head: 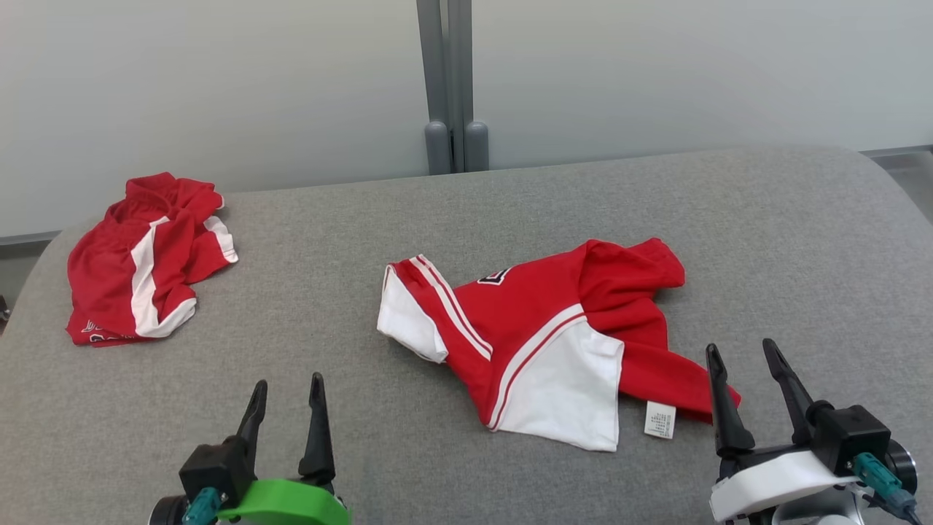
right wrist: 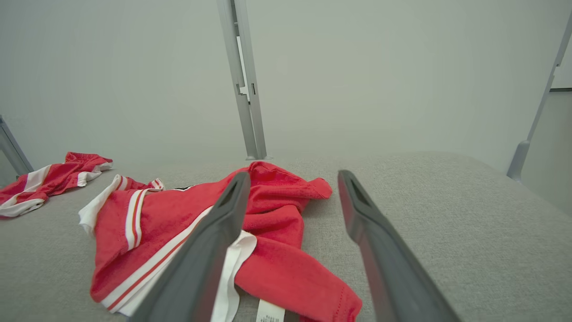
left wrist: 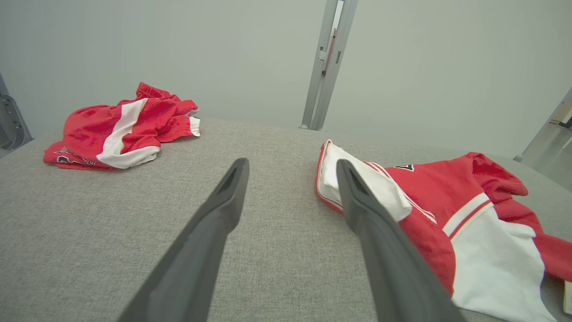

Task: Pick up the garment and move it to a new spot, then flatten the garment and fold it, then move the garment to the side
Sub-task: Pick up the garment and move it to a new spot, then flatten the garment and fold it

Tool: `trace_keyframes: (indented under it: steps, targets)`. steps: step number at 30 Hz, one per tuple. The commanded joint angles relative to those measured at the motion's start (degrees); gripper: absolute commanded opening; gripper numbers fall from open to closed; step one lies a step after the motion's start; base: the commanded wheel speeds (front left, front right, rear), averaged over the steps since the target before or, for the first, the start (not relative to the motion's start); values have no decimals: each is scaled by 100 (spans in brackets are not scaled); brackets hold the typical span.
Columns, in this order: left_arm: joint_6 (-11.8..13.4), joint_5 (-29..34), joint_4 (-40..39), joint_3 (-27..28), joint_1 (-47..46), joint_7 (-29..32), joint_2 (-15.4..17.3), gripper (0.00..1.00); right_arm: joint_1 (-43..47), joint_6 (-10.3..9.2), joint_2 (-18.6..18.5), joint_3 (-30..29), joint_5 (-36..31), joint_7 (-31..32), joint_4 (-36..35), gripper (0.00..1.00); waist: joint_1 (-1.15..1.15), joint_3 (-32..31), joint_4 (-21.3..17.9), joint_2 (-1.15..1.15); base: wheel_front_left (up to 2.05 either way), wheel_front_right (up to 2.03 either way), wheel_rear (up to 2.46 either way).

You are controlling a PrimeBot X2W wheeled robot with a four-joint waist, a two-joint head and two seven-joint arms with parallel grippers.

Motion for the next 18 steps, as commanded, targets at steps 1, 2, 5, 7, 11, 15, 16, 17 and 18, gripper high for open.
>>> trace_keyframes:
  steps: [1,2,5,7,11,15,16,17,18]
  targets:
    - [18,70,-103,64,167,-3,9,100,116,-6,-15,33,31,-18,7,100,0,-49,20,0,0,0,0]
    - [17,84,-175,92,252,-3,-4,100,157,-6,-15,54,55,-18,15,100,0,-68,23,0,0,0,0]
    - [34,98,-294,155,435,-3,-15,100,239,-6,-15,128,132,-18,49,100,0,-112,19,0,0,0,0]
    - [36,112,-346,178,503,-3,-23,100,258,-6,-15,173,164,-18,70,100,0,-134,11,0,0,0,0]
    - [42,143,-345,202,593,-3,-28,100,250,-6,-15,241,177,-18,102,100,0,-157,1,0,0,0,0]
    - [51,105,-305,161,607,-3,-29,100,219,-6,-15,262,155,-18,126,100,0,-160,4,0,0,0,0]
    - [52,95,-296,152,605,-3,-29,100,218,-6,-15,261,143,-18,133,100,0,-159,9,0,0,0,0]
    - [55,90,-292,142,604,-3,-29,100,221,-6,-15,259,138,-18,138,100,0,-158,13,0,0,0,0]
    - [58,86,-286,131,601,-3,-29,100,226,-6,-15,254,133,-18,146,100,0,-157,19,0,0,0,0]
